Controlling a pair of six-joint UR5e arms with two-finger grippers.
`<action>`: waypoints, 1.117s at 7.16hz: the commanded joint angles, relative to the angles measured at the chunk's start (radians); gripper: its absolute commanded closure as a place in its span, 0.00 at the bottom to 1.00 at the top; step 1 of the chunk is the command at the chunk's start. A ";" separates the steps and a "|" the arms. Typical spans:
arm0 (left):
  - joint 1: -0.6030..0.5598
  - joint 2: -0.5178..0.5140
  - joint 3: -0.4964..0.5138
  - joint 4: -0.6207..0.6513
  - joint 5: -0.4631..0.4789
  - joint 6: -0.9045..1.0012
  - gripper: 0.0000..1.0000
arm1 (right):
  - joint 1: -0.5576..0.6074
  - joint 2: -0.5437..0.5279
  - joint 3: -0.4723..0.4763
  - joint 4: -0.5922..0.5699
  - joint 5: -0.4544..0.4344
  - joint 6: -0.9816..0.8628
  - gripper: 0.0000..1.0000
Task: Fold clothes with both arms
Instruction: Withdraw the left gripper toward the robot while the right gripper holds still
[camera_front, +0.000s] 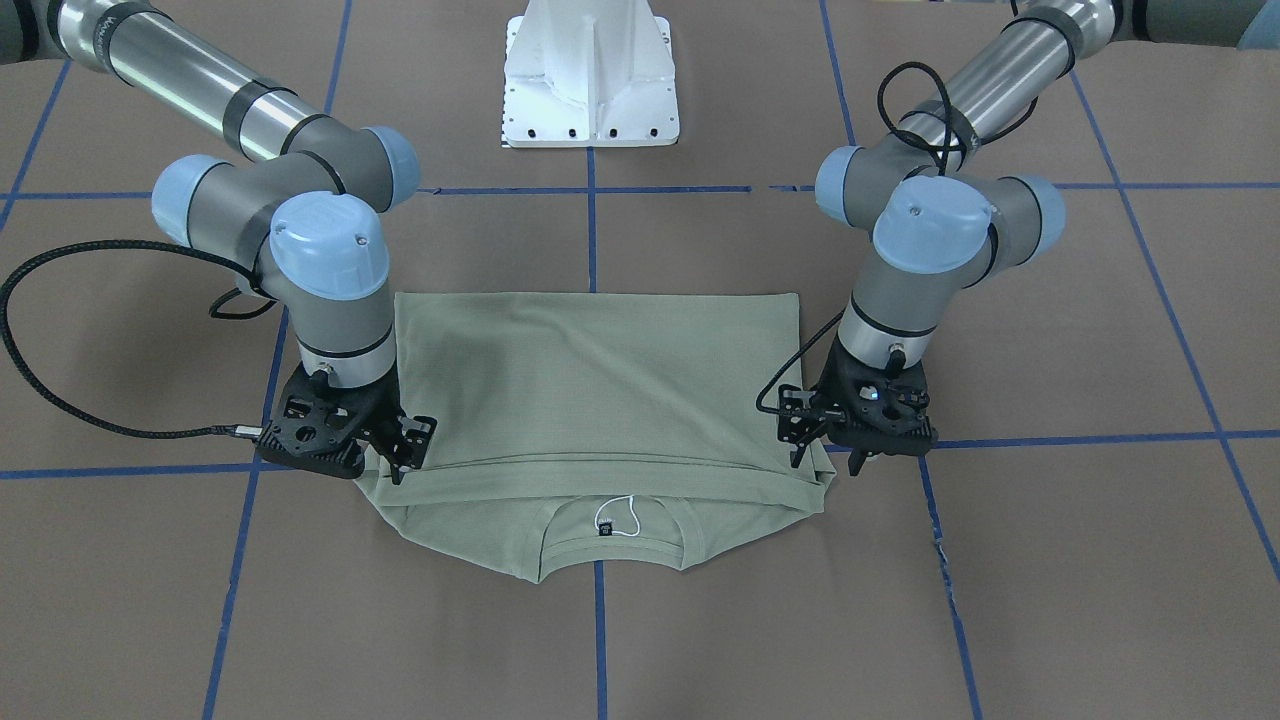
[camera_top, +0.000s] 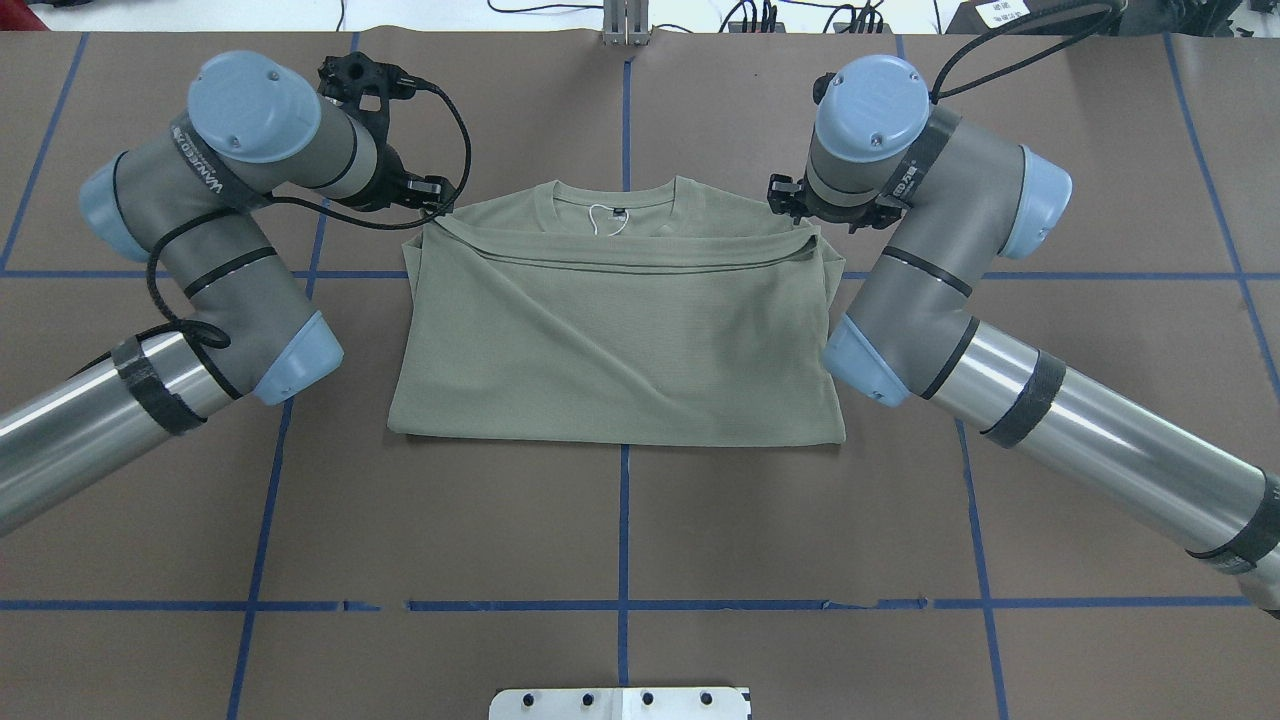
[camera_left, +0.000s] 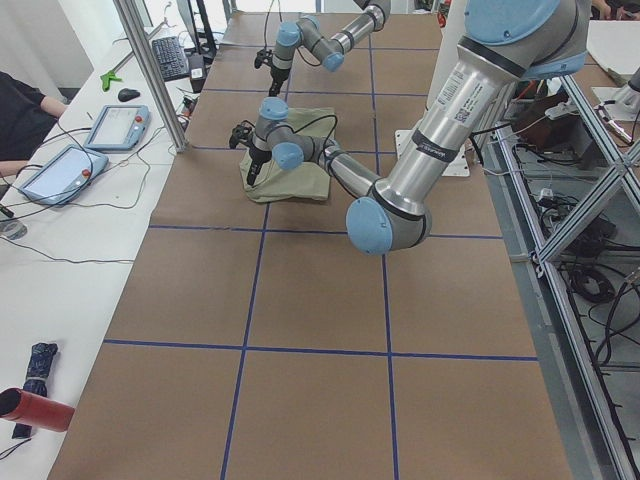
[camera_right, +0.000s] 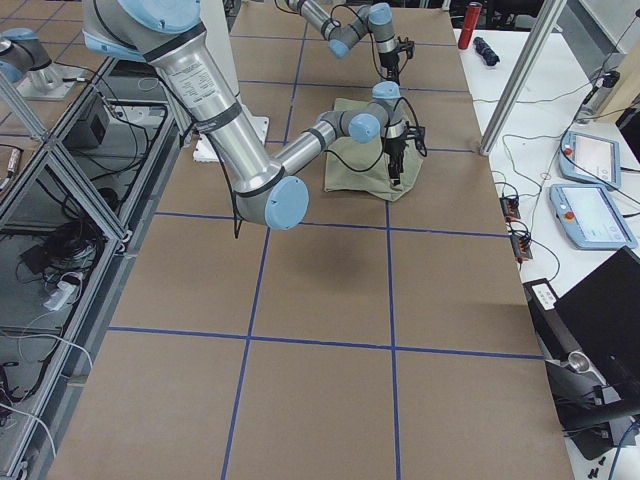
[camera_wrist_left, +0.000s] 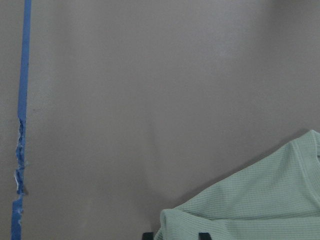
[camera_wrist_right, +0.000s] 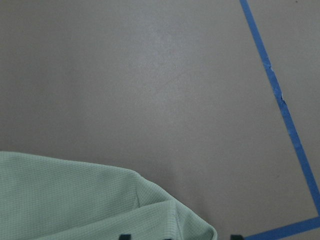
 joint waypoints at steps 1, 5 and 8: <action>0.077 0.211 -0.258 -0.037 -0.021 -0.037 0.00 | 0.011 -0.031 0.043 0.000 0.031 -0.035 0.00; 0.267 0.345 -0.264 -0.198 0.109 -0.245 0.03 | 0.010 -0.032 0.048 0.002 0.030 -0.028 0.00; 0.269 0.335 -0.236 -0.198 0.108 -0.248 0.26 | 0.008 -0.035 0.048 0.002 0.028 -0.018 0.00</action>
